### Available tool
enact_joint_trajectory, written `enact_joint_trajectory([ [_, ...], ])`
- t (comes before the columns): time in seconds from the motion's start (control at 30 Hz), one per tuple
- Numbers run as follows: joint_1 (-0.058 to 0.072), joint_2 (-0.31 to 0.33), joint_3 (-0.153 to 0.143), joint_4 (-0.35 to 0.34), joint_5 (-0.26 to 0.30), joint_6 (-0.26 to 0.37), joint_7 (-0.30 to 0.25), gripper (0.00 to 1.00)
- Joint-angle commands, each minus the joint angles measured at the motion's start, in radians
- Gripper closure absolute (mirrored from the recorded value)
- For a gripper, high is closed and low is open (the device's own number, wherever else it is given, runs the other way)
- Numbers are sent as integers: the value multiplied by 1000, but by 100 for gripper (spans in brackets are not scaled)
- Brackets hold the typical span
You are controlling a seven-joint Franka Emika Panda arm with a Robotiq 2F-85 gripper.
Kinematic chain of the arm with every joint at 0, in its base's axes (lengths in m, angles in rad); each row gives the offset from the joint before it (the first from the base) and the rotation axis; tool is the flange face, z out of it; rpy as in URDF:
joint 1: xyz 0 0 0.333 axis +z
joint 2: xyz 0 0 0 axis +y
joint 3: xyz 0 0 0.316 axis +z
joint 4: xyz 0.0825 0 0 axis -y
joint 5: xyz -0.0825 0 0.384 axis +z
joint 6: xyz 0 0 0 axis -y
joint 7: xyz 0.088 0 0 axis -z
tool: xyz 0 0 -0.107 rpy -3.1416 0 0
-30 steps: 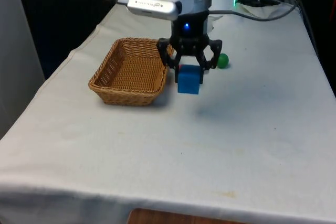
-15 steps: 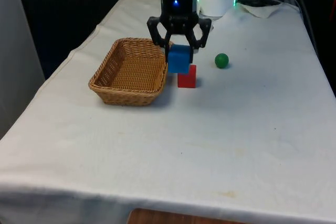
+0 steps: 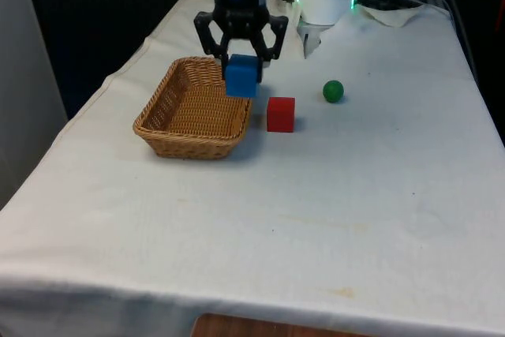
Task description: Place all non-red objects into the basket.
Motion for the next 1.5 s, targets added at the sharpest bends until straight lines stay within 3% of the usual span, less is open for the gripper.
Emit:
enact_joint_trajectory([
  [0.0,-13,8,1,-1,18,10,-23,97],
  [0.07,-17,16,-8,1,31,12,-42,97],
  [0.1,-6,13,-14,-1,21,6,-30,97],
  [0.13,-17,21,-13,2,38,13,-51,97],
  [0.33,-27,53,-47,3,112,26,-134,97],
  [0.37,-15,49,-51,2,92,20,-112,97],
  [0.4,-27,53,-47,3,112,26,-134,97],
  [0.5,-30,69,-65,-1,153,32,-178,97],
  [0.63,-30,83,-81,-7,187,37,-216,97],
  [0.67,-23,86,-88,-2,182,25,-210,97],
  [0.7,-30,92,-85,-12,204,44,-234,97],
  [0.87,-34,119,-85,-22,240,65,-269,97],
  [0.9,-34,125,-85,-22,248,69,-276,97],
  [0.93,-25,118,-94,-24,234,57,-264,97],
  [0.97,-36,133,-84,-22,258,74,-284,97],
  [1.1,-39,178,-86,-12,314,86,-325,97],
  [1.2,-40,193,-91,-4,333,84,-340,97],
  [1.23,-32,193,-96,-8,327,83,-333,97],
  [1.27,-40,196,-93,-2,337,84,-343,97],
  [1.33,-40,201,-95,0,343,84,-348,97],
  [1.47,-40,206,-99,2,353,83,-357,57],
])
